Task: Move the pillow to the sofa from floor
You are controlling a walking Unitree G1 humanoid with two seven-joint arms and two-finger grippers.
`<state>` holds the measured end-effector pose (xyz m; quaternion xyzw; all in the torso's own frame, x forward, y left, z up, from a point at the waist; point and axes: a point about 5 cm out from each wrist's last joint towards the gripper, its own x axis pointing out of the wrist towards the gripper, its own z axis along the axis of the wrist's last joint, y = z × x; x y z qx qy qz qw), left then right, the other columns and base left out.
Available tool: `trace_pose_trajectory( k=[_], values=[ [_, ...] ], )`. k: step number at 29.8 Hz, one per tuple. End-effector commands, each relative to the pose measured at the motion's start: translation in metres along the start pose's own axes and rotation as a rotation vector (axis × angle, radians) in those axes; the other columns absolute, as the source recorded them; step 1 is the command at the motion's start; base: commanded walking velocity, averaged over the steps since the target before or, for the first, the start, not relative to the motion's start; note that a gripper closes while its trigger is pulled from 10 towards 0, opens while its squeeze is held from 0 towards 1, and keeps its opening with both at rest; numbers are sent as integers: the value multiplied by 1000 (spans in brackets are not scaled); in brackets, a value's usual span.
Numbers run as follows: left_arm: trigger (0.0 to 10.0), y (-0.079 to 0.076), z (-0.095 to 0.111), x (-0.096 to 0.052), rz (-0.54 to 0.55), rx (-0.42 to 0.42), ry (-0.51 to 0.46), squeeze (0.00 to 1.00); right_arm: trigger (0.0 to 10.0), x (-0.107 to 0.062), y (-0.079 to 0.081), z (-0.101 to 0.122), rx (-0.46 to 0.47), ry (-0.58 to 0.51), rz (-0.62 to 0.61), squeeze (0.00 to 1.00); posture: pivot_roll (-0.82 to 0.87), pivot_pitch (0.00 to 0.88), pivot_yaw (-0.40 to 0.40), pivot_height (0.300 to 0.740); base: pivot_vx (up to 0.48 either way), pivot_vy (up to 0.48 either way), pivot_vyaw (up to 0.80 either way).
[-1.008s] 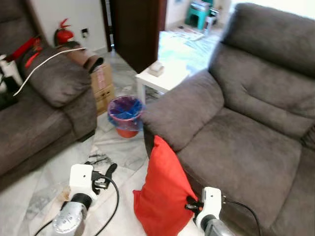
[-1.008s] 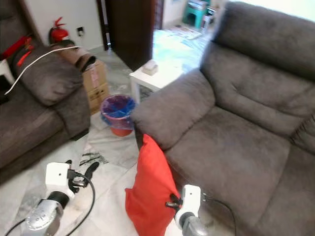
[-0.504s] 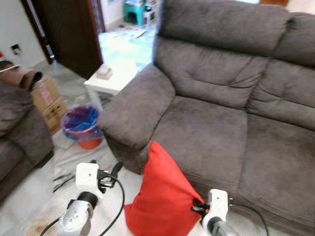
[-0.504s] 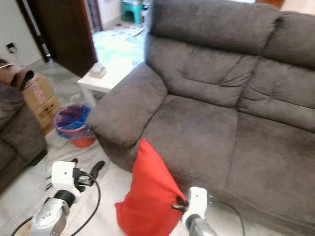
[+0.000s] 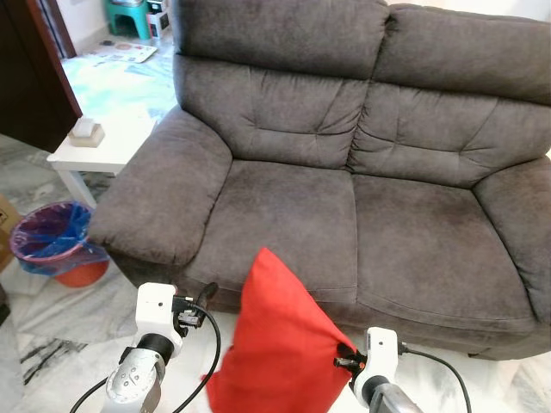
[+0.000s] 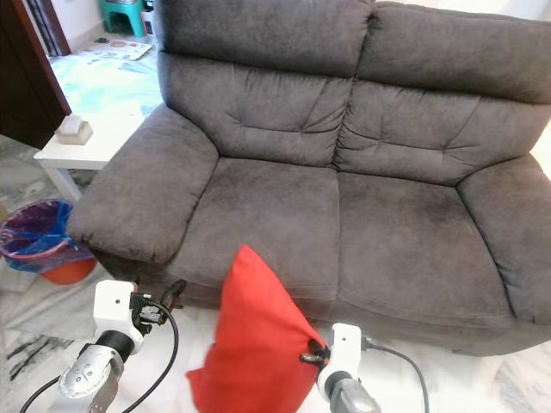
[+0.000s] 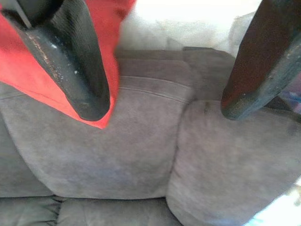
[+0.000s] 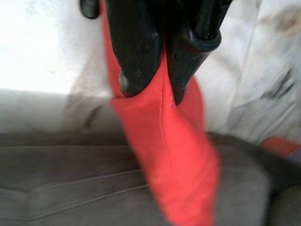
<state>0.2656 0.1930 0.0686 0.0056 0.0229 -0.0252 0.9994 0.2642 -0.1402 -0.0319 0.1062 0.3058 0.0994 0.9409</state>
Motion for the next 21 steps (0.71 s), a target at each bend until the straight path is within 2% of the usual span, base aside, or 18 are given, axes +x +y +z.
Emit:
trace_pose_trajectory(
  k=[1, 3, 6, 7, 10, 13, 15, 17, 19, 21],
  values=[
    [10000, -3, -5, -2, -5, -2, 25, 0, 10000, 1, -3, 14, -70, -58, 21, 0, 229, 132, -1, 740, 0, 0, 0],
    [10000, -2, -5, -2, -5, -2, 24, 0, 10000, 1, 1, 16, -139, -55, 72, 0, 228, 132, -1, 740, 0, 0, 0],
    [10000, -2, -5, -1, -5, 0, 24, 0, 10000, 2, 11, 19, -283, -31, 229, 0, 226, 131, -2, 740, 0, 0, 0],
    [10000, -2, -5, -1, -5, 0, 24, 0, 10000, 2, 11, 19, -283, -31, 229, 0, 226, 131, -2, 740, 0, 0, 0],
    [10000, 1, -5, -1, -6, 3, 24, 0, 10000, 0, 19, 21, -440, 11, 416, 0, 223, 129, -3, 740, 0, 0, 0],
    [10000, 2, -5, 0, -7, 6, 26, 0, 10000, -1, 20, 21, -491, 31, 464, 0, 221, 127, -2, 740, 0, 0, 0],
    [10000, 3, -4, 1, -8, 9, 27, 0, 10000, -4, 21, 22, -593, 66, 550, 0, 220, 120, -2, 740, 0, 0, 0],
    [10000, 3, -4, 2, -11, 10, 26, 0, 10000, -4, 21, 23, -603, 59, 564, 0, 222, 119, -3, 740, 0, 0, 0],
    [10000, 3, -3, 3, -11, 10, 23, 0, 10000, 0, 17, 36, -592, 5, 456, 0, 224, 114, -4, 740, 0, 0, 0],
    [10000, 2, -3, 3, -11, 8, 22, 0, 10000, 2, 16, 43, -558, -29, 408, 0, 224, 112, -4, 740, 0, 0, 0]
  ],
)
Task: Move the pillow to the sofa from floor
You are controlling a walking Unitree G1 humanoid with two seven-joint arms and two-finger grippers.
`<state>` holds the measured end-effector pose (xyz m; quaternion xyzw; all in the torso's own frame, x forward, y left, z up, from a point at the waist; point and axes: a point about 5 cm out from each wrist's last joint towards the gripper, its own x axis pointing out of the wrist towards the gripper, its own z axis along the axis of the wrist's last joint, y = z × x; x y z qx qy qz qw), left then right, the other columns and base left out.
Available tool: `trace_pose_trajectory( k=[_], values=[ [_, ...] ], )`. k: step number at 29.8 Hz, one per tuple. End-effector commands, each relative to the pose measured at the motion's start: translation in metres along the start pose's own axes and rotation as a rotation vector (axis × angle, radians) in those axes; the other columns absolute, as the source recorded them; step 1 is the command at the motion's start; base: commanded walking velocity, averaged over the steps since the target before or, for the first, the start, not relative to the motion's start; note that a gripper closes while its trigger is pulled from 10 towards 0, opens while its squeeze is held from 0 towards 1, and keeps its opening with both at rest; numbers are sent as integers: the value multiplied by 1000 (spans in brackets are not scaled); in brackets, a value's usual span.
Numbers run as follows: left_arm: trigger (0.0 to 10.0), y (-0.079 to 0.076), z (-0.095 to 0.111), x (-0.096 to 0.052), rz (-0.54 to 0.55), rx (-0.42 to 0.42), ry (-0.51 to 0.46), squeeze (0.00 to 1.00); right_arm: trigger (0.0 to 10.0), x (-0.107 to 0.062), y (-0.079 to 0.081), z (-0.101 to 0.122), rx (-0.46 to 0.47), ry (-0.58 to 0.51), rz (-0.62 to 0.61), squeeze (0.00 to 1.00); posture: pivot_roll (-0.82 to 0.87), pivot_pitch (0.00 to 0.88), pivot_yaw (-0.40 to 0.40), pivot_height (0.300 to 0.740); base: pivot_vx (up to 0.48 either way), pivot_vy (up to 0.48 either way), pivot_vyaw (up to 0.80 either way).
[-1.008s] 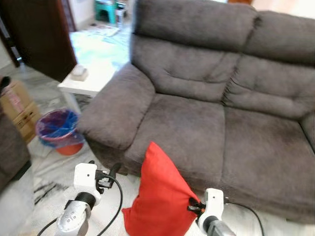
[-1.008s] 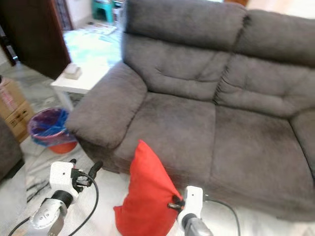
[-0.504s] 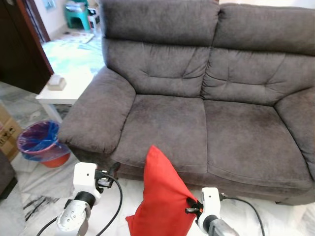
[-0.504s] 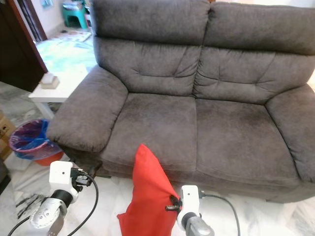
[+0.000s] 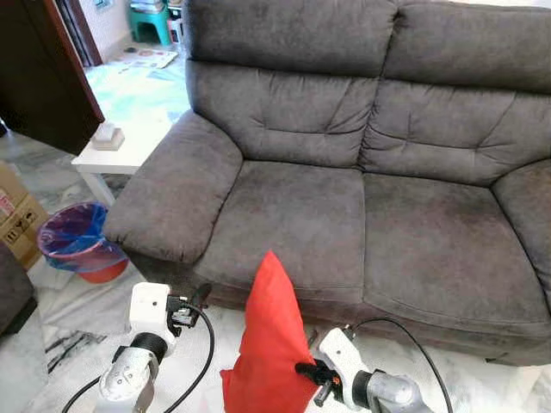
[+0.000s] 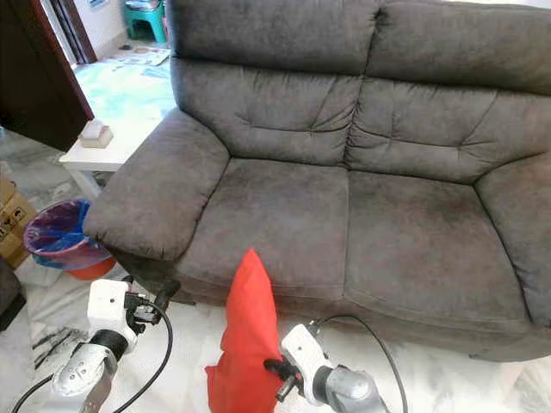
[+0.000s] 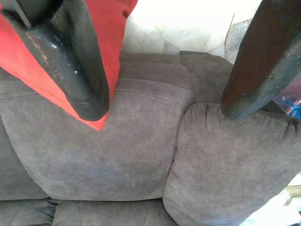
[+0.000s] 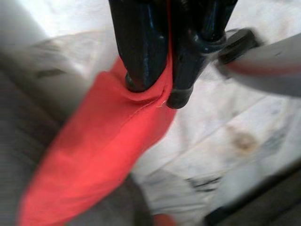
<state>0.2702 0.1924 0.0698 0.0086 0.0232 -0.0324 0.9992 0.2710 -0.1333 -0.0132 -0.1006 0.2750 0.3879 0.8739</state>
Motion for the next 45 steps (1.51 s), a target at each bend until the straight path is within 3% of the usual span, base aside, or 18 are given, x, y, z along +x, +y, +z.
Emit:
trace_pose_trajectory(
  k=[1, 3, 5, 8, 12, 15, 25, 27, 33, 40, 45],
  values=[
    [10000, 2, -5, -2, 3, 2, 21, 0, 10000, 1, -16, 27, 24, -116, -120, 0, 224, 112, -4, 740, 0, 0, 0],
    [10000, 2, -5, -2, 2, 2, 22, 0, 10000, 0, -21, 29, 55, -131, -178, 0, 226, 109, -3, 740, 0, 0, 0],
    [10000, 1, -6, -3, -2, 0, 24, 0, 10000, -4, -37, 31, 159, -126, -367, 0, 225, 106, -3, 740, 0, 0, 0],
    [10000, 0, -6, -2, -4, -1, 25, 0, 10000, -9, -46, 27, 273, -121, -485, 0, 229, 104, -4, 740, 0, 0, 0],
    [10000, 0, -5, -2, -4, -1, 21, 0, 10000, -12, -51, 23, 357, -97, -588, 0, 230, 108, -5, 740, 0, 0, 0],
    [10000, 0, -5, -1, -1, -2, 20, 0, 10000, -12, -54, 28, 366, -118, -610, 0, 228, 113, -6, 740, 0, 0, 0],
    [10000, -2, -6, -1, 3, -8, 20, 0, 10000, -17, -70, 51, 321, -154, -750, 0, 236, 122, -6, 740, 0, 0, 0],
    [10000, -1, -6, -3, 8, -7, 21, 0, 10000, -23, -82, 74, 239, -208, -800, 0, 237, 124, -6, 740, 0, 0, 0],
    [10000, 1, -5, -2, 13, -4, 20, 0, 10000, -28, -92, 106, 159, -300, -825, 0, 236, 128, -8, 740, 0, 0, 0],
    [10000, -1, -6, -3, 12, -7, 21, 0, 10000, -25, -90, 108, 93, -266, -833, 0, 239, 130, -10, 740, 0, 0, 0],
    [10000, 0, -6, -5, 16, -6, 23, 0, 10000, -18, -80, 89, 73, -201, -791, 0, 243, 136, -10, 740, 0, 0, 0]
  ],
)
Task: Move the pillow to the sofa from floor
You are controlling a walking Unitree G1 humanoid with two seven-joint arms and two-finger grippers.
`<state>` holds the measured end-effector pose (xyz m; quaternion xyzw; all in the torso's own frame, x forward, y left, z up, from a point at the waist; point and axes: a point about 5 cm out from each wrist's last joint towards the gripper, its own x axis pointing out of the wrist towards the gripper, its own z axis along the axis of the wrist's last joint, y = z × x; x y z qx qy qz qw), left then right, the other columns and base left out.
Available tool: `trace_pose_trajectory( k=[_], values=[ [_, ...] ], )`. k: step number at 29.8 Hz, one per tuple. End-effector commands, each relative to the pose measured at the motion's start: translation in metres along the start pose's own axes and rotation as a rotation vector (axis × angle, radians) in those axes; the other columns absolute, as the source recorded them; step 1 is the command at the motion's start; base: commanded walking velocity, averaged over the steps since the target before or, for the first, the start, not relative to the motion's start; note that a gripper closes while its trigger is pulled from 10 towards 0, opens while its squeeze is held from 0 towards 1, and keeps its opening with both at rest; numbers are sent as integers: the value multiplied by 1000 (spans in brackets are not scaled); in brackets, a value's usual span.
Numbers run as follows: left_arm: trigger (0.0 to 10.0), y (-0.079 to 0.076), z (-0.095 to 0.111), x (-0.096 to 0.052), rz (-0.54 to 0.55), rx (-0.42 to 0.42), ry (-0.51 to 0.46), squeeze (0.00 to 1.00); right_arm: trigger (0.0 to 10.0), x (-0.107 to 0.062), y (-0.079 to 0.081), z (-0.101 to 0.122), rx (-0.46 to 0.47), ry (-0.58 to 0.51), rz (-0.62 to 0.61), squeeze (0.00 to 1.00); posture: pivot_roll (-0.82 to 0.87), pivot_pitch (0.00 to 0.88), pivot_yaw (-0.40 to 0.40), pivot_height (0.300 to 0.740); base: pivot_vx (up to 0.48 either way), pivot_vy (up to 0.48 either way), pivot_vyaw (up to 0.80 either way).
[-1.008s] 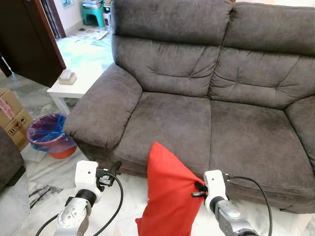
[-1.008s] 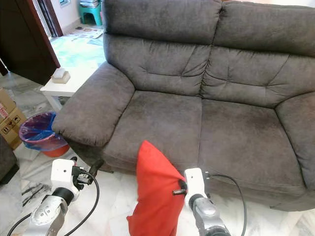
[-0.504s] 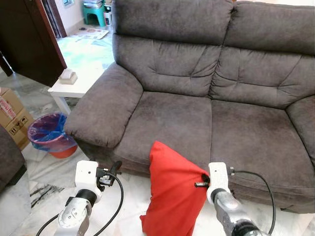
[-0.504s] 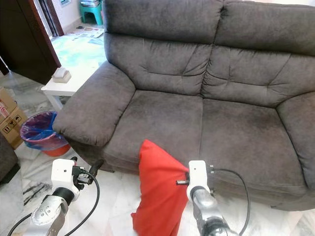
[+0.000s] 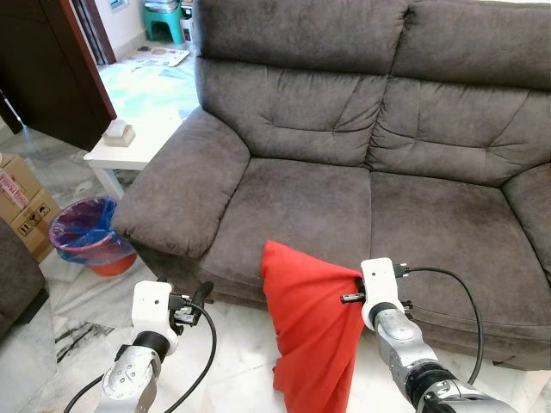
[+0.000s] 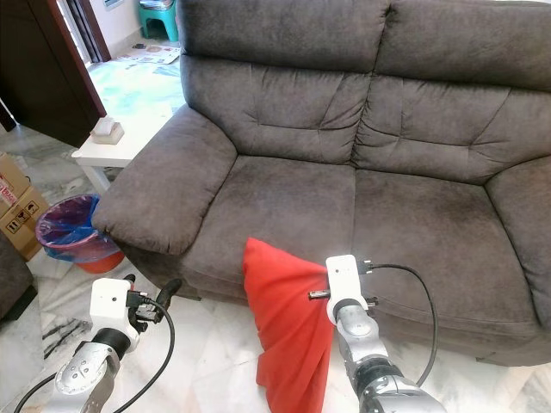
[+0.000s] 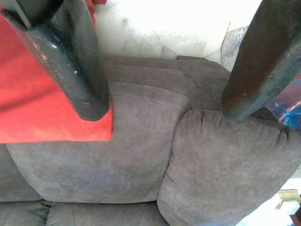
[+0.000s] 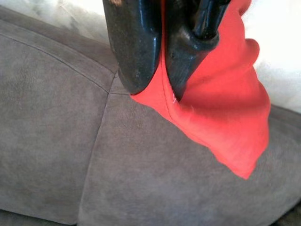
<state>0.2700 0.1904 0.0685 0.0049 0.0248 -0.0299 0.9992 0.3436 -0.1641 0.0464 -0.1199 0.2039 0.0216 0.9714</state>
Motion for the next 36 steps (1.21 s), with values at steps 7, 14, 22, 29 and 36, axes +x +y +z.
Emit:
trace_pose_trajectory(
  k=[7, 14, 22, 29, 36],
  values=[
    [10000, 4, -5, -5, 17, 3, 21, 0, 10000, -2, -19, -4, -102, -4, -134, 0, 245, 138, -9, 740, 0, 0, 0],
    [10000, 4, -5, -5, 17, 4, 22, 0, 10000, -6, -48, -14, 51, 63, -267, 0, 241, 136, -10, 740, 0, 0, 0],
    [10000, 7, -8, -7, -25, 5, 56, 0, 10000, -10, 0, -33, 28, 69, 77, 0, 240, 137, -8, 740, 0, 0, 0],
    [10000, 8, -21, -15, -238, 35, 195, 0, 10000, -19, 15, -55, -69, 125, 277, 0, 234, 136, -5, 740, 0, 0, 0],
    [10000, 14, -34, -33, -499, 121, 362, 0, 10000, -26, 21, -55, -168, 89, 542, 0, 225, 129, -3, 740, 0, 0, 0]
  ],
)
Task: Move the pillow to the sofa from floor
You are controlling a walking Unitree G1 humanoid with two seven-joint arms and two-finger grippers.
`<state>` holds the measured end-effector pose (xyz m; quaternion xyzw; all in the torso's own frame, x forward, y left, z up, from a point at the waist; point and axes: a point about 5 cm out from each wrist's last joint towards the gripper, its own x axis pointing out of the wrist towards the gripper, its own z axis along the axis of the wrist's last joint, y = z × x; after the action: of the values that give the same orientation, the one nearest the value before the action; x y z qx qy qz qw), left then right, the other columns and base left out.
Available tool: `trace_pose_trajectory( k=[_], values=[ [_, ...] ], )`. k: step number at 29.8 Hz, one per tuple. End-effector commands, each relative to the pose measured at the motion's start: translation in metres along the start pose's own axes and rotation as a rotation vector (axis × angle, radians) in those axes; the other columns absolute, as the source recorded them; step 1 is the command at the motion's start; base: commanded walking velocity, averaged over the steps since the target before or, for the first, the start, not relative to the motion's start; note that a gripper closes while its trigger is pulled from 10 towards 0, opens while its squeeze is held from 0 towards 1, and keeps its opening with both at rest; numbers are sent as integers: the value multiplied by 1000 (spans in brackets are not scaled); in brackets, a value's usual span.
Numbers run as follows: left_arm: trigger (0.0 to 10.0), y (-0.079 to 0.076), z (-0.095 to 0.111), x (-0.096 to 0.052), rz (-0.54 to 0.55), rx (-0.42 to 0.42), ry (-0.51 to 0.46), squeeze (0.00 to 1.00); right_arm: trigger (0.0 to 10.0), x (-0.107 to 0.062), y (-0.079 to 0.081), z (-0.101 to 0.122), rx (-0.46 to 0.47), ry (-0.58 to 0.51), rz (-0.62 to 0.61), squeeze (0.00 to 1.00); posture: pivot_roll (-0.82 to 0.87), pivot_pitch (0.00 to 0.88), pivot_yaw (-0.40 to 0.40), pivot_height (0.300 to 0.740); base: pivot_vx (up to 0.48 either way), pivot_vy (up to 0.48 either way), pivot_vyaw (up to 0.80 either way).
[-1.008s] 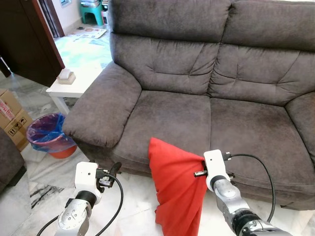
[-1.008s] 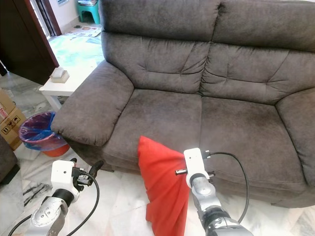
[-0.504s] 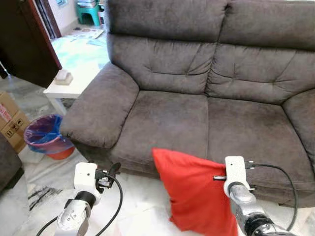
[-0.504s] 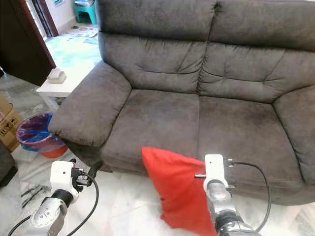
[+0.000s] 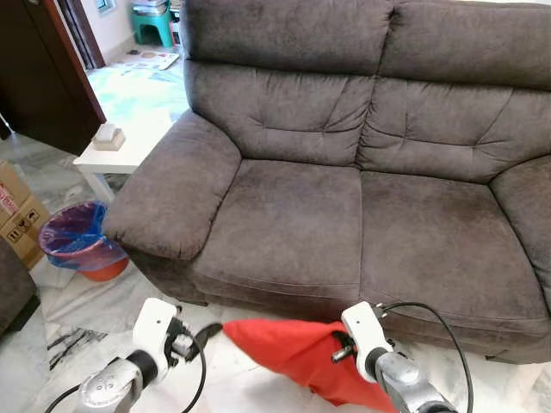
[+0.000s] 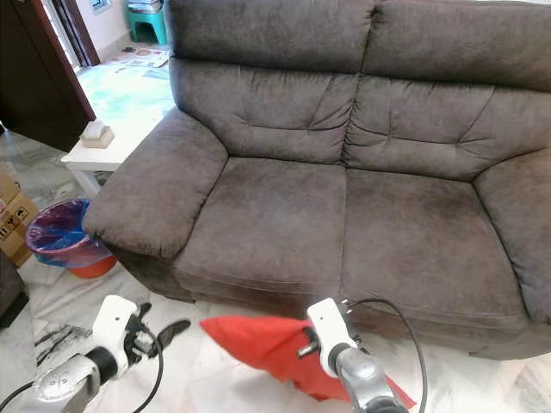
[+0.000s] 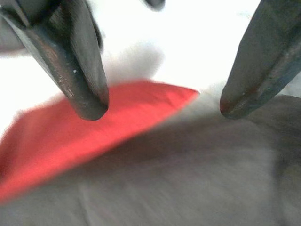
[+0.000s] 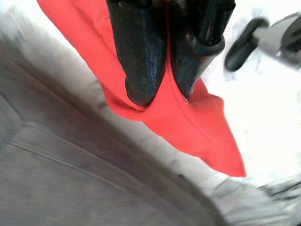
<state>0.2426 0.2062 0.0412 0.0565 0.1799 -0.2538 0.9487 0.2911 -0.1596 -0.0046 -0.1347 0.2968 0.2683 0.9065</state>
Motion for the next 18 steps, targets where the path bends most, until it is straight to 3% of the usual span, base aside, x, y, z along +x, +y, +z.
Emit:
trace_pose_trajectory(
  k=[1, 3, 5, 11, 18],
  values=[
    [10000, -2, -11, -7, -80, 49, 86, 0, 10000, -2, -1, 15, -60, -87, 95, 0, 224, 129, -4, 740, 0, 0, 0],
    [10000, -1, -14, -9, -108, 82, 117, 0, 10000, -3, 0, 18, -69, -108, 141, 0, 222, 127, -3, 740, 0, 0, 0],
    [10000, -4, -28, -16, -193, 193, 220, 0, 10000, -4, 3, 22, -109, -117, 240, 0, 217, 124, -3, 740, 0, 0, 0],
    [10000, -6, -39, -21, -280, 331, 323, 0, 10000, -8, 9, 20, -194, -85, 396, 0, 219, 123, -6, 740, 0, 0, 0],
    [10000, -3, -36, -23, -302, 403, 325, 0, 10000, -14, 13, 22, -275, -73, 548, 0, 215, 122, -6, 740, 0, 0, 0]
  ],
)
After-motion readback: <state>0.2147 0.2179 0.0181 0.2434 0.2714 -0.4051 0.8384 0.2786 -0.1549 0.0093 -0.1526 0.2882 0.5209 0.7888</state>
